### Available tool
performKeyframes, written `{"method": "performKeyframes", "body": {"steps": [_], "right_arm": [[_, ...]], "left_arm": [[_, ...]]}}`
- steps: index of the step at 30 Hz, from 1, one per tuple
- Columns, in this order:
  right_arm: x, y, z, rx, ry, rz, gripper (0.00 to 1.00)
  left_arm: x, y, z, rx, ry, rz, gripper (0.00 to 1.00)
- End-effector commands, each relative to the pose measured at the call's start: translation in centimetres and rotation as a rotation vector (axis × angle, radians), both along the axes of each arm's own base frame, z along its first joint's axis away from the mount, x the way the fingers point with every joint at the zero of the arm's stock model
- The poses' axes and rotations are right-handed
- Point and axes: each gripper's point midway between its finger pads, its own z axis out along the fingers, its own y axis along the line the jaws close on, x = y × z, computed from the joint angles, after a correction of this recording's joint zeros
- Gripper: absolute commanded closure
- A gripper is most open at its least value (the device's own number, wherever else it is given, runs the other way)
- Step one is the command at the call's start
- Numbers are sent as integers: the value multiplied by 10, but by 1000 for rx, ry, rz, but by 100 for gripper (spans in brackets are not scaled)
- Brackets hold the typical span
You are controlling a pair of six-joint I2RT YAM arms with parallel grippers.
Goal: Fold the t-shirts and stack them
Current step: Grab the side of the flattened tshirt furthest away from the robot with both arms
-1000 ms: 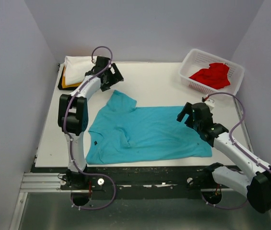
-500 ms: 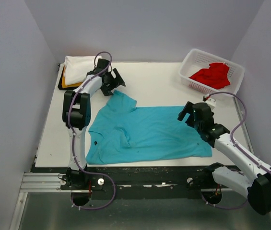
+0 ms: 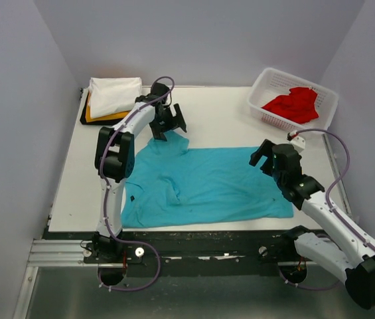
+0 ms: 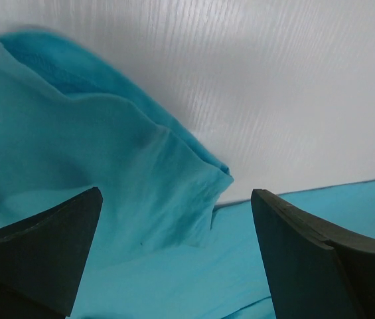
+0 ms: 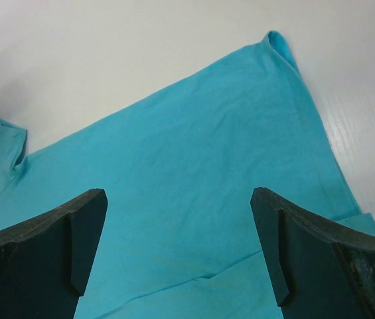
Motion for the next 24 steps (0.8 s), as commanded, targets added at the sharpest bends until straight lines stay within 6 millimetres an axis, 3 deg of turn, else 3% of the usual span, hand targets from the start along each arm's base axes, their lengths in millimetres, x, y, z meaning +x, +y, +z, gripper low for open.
{"method": "performKeyframes", "body": {"steps": [1,7,11,18,24], "right_arm": [[-5,-13,1,-37,-14,-32,0],[-9,-12,4,-27,-27,-23,0],[-11,-13,6,-19,-37,-27,0],[-13,-8,6,10,-52,-2,0],[-16,0,3,42,-53,38,0]], "left_arm": [[-26,6,-13,133,91,-48,4],[-21,7,-12,172,88,-24,39],[-23,6,-14,194,103,-6,39],[-44,-8,-25,245,154,-40,38],[-59,-5,-30,309,208,-27,38]]}}
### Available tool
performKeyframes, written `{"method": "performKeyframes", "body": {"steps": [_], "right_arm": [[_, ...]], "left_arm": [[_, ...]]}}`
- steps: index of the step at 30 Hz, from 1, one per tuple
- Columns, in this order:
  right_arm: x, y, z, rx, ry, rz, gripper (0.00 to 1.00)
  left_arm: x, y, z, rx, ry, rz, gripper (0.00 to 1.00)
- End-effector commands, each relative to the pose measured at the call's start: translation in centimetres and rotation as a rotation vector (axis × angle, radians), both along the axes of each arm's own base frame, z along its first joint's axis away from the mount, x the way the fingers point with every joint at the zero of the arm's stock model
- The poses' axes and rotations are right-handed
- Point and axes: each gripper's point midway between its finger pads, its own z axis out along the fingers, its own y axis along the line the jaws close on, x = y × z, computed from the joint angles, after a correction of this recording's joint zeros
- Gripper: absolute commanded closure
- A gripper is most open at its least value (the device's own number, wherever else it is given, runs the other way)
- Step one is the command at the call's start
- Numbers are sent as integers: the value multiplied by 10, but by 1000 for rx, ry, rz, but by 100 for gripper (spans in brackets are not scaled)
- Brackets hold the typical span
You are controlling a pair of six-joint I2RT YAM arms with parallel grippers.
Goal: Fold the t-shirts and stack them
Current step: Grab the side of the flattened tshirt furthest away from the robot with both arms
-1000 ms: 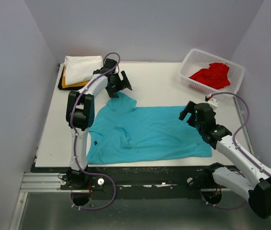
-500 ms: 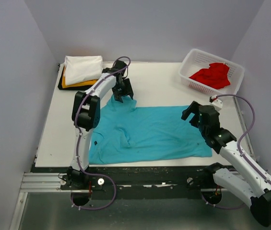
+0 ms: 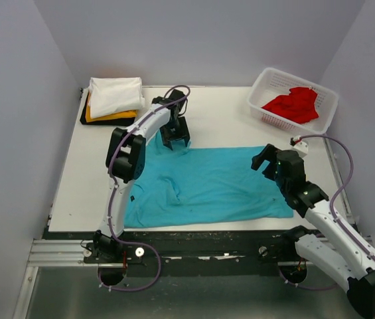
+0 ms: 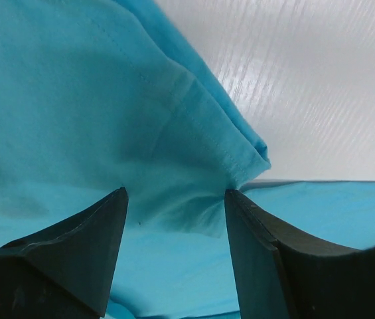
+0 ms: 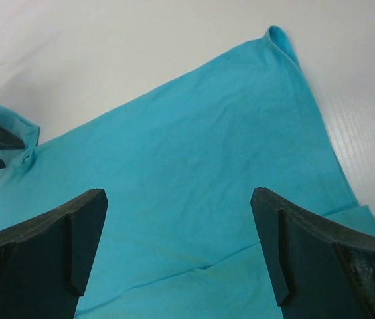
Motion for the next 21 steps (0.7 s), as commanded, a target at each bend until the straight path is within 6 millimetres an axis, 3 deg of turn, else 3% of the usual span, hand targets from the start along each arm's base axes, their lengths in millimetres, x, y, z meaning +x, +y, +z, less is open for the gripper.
{"method": "performKeyframes", "body": {"steps": [1,5,16,21], "right_arm": [[-4,5,-3,26,-4,33,0],[-6,11,-3,52,-16,66,0],[-8,15,-3,64,-32,89,0],[-4,12,-7,44,-16,68,0]], "left_arm": [[-16,8,-9,86,67,20,38],[-21,8,-11,73,67,69,42],[-15,5,-9,74,72,76,73],[-10,5,-8,80,69,26,71]]}}
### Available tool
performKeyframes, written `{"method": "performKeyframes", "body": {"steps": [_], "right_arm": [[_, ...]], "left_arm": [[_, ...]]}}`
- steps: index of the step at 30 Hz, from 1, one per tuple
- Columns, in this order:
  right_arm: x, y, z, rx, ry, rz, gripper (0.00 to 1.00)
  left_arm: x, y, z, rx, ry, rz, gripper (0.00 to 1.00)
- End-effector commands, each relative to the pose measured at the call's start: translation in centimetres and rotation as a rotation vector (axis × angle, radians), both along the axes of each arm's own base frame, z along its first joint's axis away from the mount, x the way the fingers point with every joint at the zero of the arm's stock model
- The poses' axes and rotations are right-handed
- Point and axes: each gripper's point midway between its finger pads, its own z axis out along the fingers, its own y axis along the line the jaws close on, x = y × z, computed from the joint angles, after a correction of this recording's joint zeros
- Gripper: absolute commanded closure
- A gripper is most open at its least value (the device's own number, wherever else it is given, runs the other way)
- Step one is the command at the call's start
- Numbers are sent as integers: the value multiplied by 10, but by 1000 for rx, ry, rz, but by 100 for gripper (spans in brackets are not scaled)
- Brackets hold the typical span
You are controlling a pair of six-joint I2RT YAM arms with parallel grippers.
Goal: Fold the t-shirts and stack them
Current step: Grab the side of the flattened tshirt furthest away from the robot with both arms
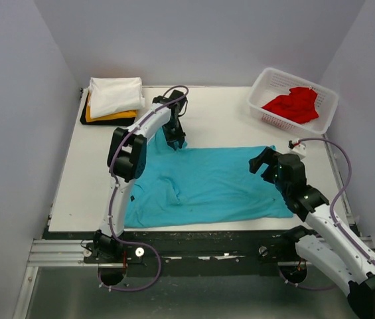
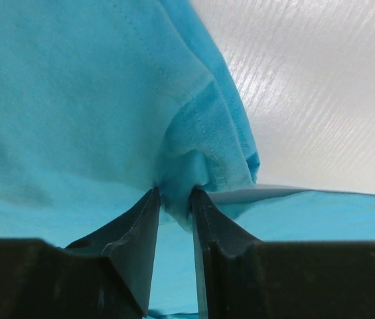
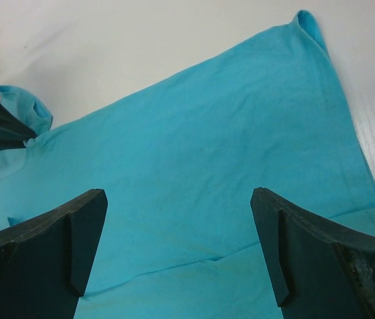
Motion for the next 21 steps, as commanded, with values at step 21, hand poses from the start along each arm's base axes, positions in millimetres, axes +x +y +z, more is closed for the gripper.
{"method": "performKeyframes", "body": {"steps": [21], "right_arm": [[58,-37,-14,-227,120,-296,0]], "left_arm": [[3,11,7,-9,-79,29,100]]}}
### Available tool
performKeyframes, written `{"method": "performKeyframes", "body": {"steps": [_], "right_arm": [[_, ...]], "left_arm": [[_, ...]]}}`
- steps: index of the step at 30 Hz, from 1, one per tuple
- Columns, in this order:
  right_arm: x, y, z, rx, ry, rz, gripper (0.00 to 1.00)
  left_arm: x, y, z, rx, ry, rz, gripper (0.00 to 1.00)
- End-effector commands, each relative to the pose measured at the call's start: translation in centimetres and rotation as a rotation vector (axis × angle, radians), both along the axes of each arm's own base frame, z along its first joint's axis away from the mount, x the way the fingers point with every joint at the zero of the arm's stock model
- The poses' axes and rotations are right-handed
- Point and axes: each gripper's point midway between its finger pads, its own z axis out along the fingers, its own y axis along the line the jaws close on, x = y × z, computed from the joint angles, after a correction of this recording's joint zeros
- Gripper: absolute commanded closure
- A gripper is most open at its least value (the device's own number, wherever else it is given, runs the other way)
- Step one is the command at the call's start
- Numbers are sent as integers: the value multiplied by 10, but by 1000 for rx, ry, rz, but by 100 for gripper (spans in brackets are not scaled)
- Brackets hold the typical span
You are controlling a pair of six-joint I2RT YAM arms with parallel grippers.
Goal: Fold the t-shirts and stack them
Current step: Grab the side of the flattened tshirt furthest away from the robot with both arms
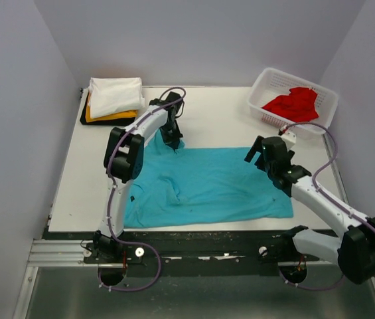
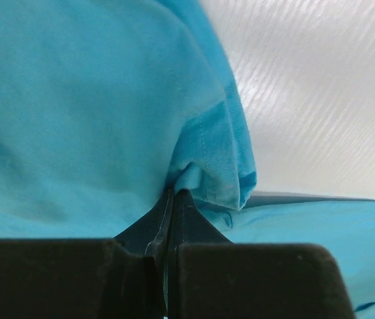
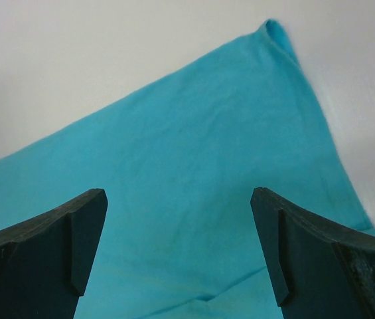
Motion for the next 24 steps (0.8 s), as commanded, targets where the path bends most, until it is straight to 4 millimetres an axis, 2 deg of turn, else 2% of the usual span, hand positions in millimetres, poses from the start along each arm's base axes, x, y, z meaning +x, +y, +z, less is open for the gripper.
{"method": "performKeyframes", "body": {"steps": [1,6,10,14,18,24], "right_arm": [[33,-42,10,-206,17,-242,0],[73,-57,-12,-312,77,-367,0],[102,-59,-40,-309,150,-358,4],[123,-64,-55,-322,188,-354,7],[132,-59,-65,-317,205,-331,9],[134,-54,-82,-305,231,-320,15]], "left_arm": [[-7,3,15,-19,-71,61,100],[-5,4,24,-37,-168,150,100],[-5,4,25,-37,-200,191,100],[-1,-6,24,-96,-216,207,100],[4,-4,27,-66,-212,211,100],[2,-5,27,-79,-211,230,100]]}}
